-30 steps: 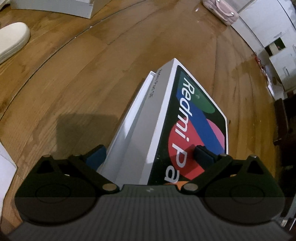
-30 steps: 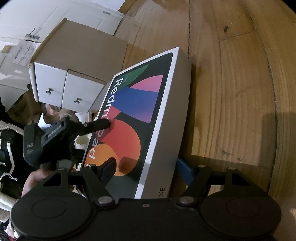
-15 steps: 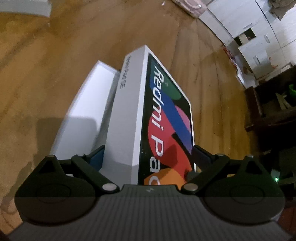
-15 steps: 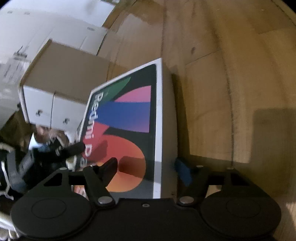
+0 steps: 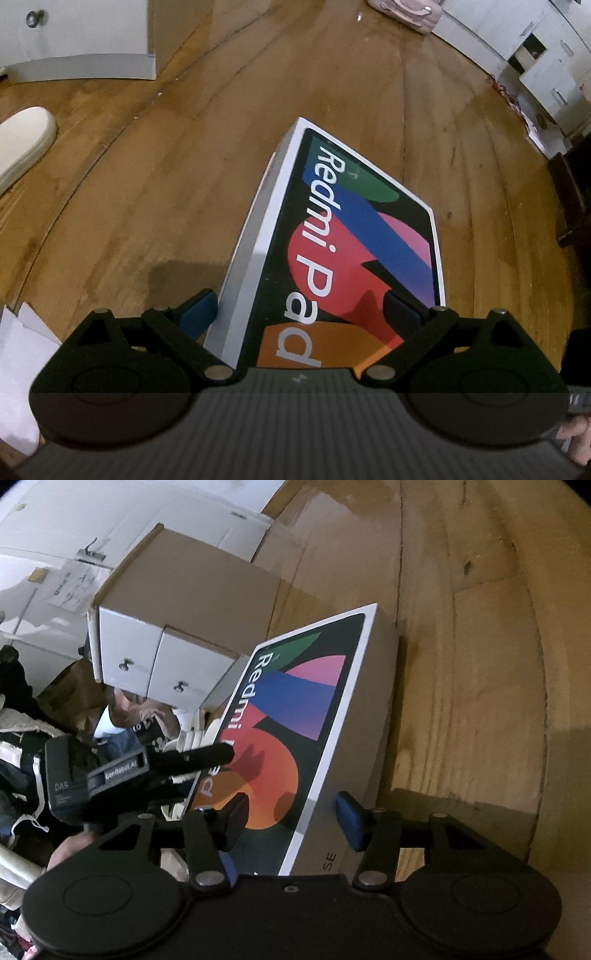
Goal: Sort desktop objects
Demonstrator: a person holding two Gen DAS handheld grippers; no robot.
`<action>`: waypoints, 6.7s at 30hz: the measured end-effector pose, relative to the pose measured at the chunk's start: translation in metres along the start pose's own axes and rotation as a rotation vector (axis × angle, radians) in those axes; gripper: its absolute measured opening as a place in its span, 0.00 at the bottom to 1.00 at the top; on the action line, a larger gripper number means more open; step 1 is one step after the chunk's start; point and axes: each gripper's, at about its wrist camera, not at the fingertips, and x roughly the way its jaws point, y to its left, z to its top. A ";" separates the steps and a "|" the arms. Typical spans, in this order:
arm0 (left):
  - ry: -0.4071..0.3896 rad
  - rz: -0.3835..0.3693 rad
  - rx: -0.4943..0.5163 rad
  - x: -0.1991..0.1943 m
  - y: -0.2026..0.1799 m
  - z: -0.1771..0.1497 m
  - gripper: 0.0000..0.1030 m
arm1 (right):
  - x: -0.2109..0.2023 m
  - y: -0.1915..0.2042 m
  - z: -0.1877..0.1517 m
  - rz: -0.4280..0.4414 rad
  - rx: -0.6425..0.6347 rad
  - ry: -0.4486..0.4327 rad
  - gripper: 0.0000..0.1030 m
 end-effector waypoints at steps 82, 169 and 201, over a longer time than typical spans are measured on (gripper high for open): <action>0.126 -0.176 0.189 0.025 -0.072 -0.036 0.98 | -0.052 0.019 -0.016 -0.387 -0.046 -0.179 0.74; 0.142 -0.230 0.119 0.027 -0.053 -0.041 0.92 | -0.061 -0.030 -0.020 -0.309 0.214 -0.069 0.62; 0.232 -0.199 0.093 0.045 -0.049 -0.048 0.94 | -0.044 -0.032 -0.027 -0.294 0.238 0.056 0.79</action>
